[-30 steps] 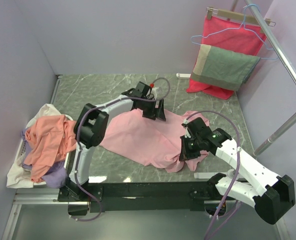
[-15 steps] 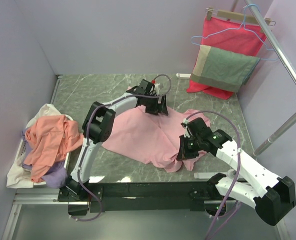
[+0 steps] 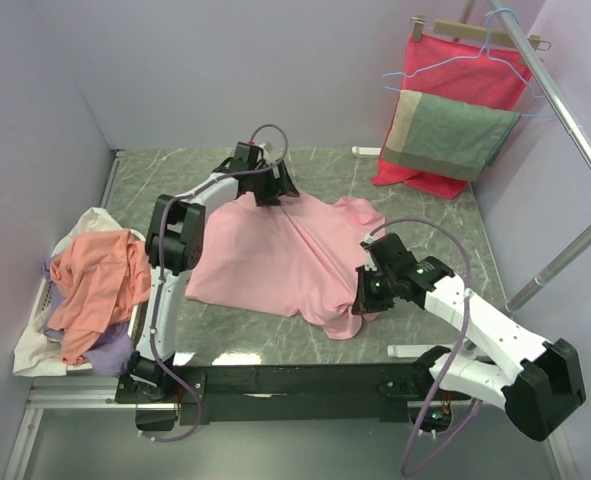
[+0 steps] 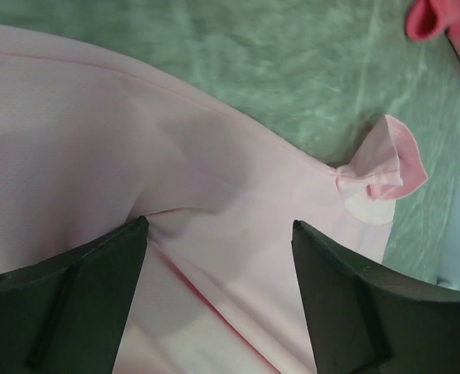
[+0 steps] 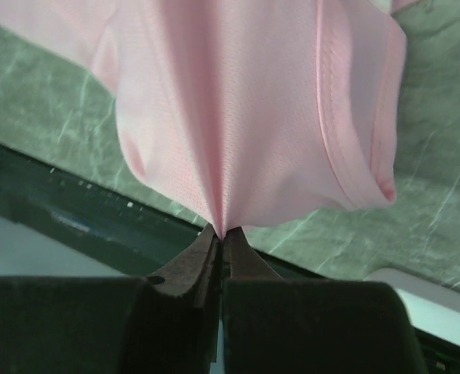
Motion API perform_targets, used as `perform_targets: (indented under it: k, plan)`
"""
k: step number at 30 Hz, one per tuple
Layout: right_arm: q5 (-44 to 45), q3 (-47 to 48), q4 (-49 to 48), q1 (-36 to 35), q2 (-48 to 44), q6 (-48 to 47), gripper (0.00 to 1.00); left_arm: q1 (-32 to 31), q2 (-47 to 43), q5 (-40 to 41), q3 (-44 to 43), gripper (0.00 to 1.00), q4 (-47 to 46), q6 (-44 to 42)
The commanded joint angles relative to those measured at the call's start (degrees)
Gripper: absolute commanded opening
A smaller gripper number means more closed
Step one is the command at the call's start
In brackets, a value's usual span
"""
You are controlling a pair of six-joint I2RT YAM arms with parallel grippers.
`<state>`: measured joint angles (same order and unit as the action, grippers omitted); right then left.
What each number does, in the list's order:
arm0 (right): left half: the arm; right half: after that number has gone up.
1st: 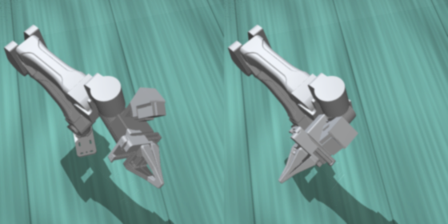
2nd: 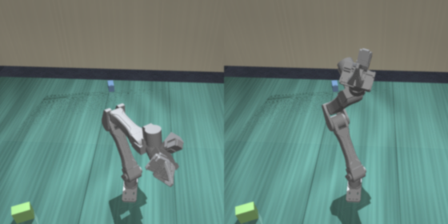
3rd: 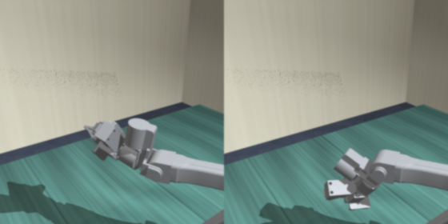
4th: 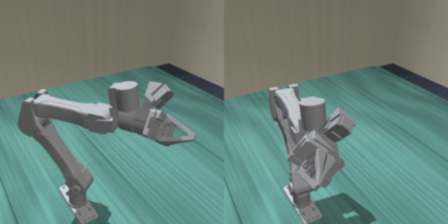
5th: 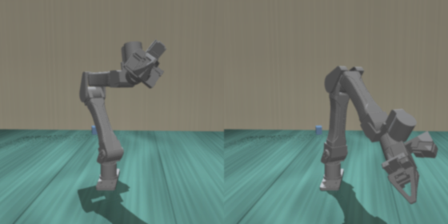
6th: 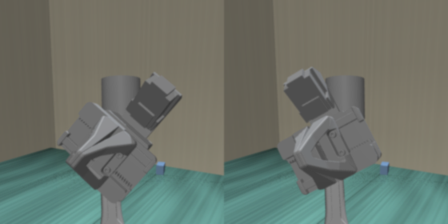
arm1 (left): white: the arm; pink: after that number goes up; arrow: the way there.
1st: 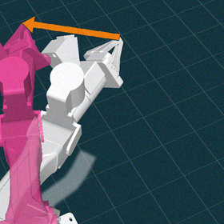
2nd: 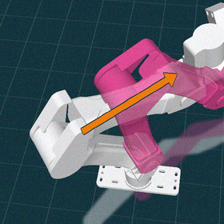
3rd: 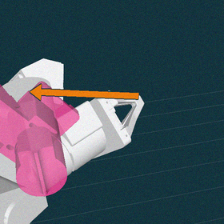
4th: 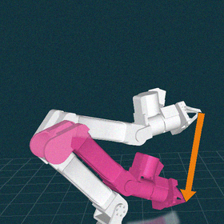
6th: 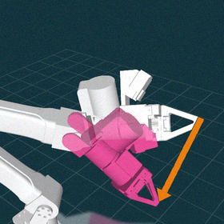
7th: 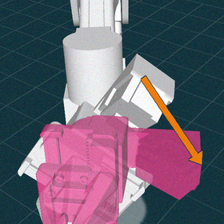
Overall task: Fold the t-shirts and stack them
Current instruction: Flatten out the tshirt
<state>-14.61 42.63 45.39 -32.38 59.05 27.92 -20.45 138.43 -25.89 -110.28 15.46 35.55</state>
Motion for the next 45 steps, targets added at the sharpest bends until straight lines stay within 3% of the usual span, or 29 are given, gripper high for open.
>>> perform_targets:
  k: [1,8,13,14,15,17,20,23,31,33,34,35,36,41,44,45]
  plan:
    - [4.05,1.14,-2.47,-0.40,3.96,-0.24,0.00,5.15,-1.93,15.41,7.26,0.84,0.62,-0.05]
    - [7.91,7.63,-11.98,0.21,22.32,-5.15,0.00,10.51,-1.41,19.73,3.76,0.86,2.82,0.57]
    - [13.12,15.98,-10.33,3.64,29.54,-8.76,0.00,12.01,-1.06,19.74,-0.02,0.87,1.94,0.66]
    - [13.47,16.86,-9.36,3.81,29.46,-8.94,0.15,12.01,-1.23,19.82,-0.37,0.87,1.68,0.49]
    - [13.99,17.48,-8.22,3.99,29.29,-9.11,0.16,12.01,-1.93,19.74,-0.20,0.88,1.07,0.05]
    - [13.38,16.61,-3.83,3.73,26.83,-8.94,0.11,11.92,-3.42,20.70,1.37,0.88,-0.95,-0.13]
    - [14.17,10.04,-0.83,3.55,20.86,-7.80,0.12,11.92,-6.76,23.16,5.07,0.89,-3.15,-0.39]
    - [11.63,4.75,0.67,2.85,16.11,-5.08,0.00,11.92,-5.64,23.08,3.41,0.89,-1.15,-1.10]
    - [7.94,1.31,5.15,1.27,4.17,3.62,0.00,11.92,-4.40,22.64,0.33,0.89,0.53,-1.54]
    - [8.63,0.96,5.24,0.39,2.57,5.29,0.20,11.92,-4.57,22.20,0.24,0.89,0.53,-1.98]
    - [10.03,1.14,5.41,0.48,1.87,5.47,0.38,11.92,-4.66,21.85,0.24,0.89,0.53,-2.06]
    - [13.78,2.70,5.15,0.48,1.77,5.48,0.59,11.92,-5.01,20.89,0.41,0.89,0.53,-2.15]
    - [15.73,4.46,4.54,0.48,2.56,4.95,0.96,11.92,-5.27,19.92,0.50,0.89,0.45,-2.33]
    - [24.70,14.04,-8.88,1.53,6.60,0.05,1.00,11.57,-11.06,16.93,6.27,0.88,-1.13,-1.63]
    - [23.67,20.09,-16.80,5.39,15.02,-3.83,1.00,11.22,-16.34,13.78,12.17,0.88,-4.21,-0.22]
    - [18.88,21.51,-20.74,7.75,20.09,-4.80,1.00,10.61,-17.48,13.50,13.15,0.88,-4.39,-0.22]
